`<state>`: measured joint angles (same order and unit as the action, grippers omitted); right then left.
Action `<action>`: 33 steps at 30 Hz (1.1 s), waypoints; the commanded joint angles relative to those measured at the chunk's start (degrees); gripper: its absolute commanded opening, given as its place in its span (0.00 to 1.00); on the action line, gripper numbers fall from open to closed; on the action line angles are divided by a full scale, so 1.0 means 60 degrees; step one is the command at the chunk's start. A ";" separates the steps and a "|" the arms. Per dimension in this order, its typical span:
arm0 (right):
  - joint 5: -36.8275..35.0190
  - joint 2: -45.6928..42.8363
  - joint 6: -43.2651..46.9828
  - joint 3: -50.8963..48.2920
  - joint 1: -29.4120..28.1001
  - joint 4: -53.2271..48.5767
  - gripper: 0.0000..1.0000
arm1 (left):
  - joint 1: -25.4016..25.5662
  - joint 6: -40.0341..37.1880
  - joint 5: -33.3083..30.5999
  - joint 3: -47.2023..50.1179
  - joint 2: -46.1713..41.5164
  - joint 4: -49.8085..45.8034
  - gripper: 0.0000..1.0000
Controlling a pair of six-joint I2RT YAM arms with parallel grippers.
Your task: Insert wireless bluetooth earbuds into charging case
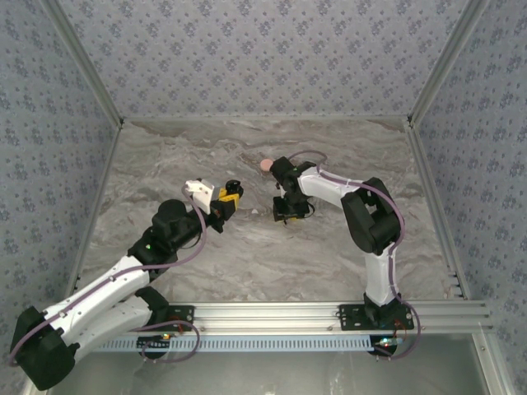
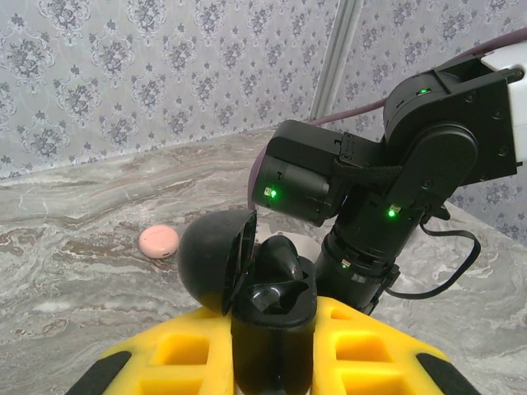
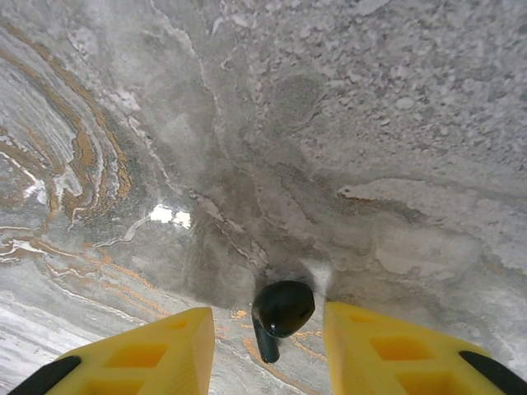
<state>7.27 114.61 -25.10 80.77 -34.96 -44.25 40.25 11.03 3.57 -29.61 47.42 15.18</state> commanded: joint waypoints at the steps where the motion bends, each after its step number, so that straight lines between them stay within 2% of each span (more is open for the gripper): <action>1: -0.0136 -0.0110 -0.0517 0.0329 -0.0003 -0.0300 0.41 | 0.0012 0.0054 0.0121 -0.0134 -0.0010 0.0427 0.19; 33: -0.0478 0.0601 -0.0636 0.0868 -0.0017 -0.0628 0.35 | 0.0001 0.0047 0.0167 -0.0149 0.0184 0.0531 0.19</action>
<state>5.30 116.73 -27.92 84.49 -34.96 -45.74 40.25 11.00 3.62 -29.61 48.60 16.49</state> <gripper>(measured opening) 0.349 0.187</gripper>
